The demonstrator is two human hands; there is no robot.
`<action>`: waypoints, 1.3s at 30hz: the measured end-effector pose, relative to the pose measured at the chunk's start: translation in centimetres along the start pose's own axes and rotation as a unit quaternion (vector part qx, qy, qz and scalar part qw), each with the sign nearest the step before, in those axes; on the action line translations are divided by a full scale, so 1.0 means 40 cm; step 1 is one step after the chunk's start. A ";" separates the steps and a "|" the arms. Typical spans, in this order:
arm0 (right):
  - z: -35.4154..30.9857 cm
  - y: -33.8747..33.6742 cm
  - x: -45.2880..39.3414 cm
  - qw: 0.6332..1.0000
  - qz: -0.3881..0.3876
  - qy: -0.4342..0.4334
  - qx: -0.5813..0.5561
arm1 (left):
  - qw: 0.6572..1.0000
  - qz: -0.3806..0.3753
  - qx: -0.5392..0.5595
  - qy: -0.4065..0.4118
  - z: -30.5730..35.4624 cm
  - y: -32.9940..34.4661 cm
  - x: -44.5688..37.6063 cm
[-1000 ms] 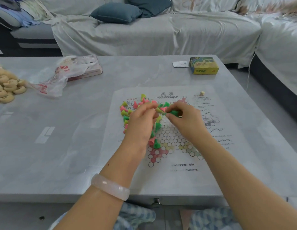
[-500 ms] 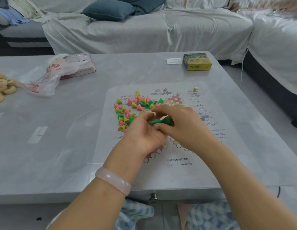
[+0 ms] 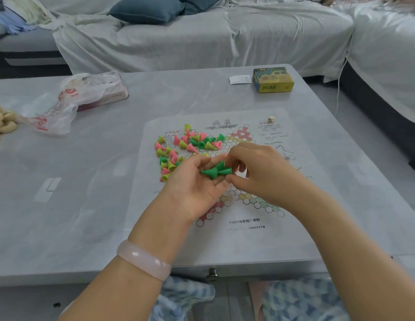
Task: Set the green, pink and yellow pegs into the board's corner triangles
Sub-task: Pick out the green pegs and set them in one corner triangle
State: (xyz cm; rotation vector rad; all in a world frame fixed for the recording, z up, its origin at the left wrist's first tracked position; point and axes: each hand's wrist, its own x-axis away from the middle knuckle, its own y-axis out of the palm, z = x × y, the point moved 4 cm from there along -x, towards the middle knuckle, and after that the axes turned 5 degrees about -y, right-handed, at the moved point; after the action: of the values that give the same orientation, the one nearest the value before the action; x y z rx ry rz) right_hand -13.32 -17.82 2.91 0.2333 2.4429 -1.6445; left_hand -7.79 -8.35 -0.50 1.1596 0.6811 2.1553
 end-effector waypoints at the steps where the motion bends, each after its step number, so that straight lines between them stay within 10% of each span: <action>1: 0.002 -0.001 0.002 1.000 0.004 0.002 -0.007 | 1.000 0.005 0.003 0.001 0.000 0.001 0.001; 15: 0.177 -0.023 0.145 0.955 0.047 0.182 -0.232 | 0.997 0.032 0.048 0.059 0.025 -0.012 0.004; 39: 0.164 0.003 0.216 0.985 -0.070 0.079 -0.135 | 0.996 -0.001 0.057 0.070 0.000 0.020 -0.012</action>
State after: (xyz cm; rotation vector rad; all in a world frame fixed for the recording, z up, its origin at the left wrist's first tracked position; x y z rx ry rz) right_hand -21.25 -23.65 -1.71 0.1612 2.8249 -1.3675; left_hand -7.78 -9.23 -0.24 1.0721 0.8772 2.2367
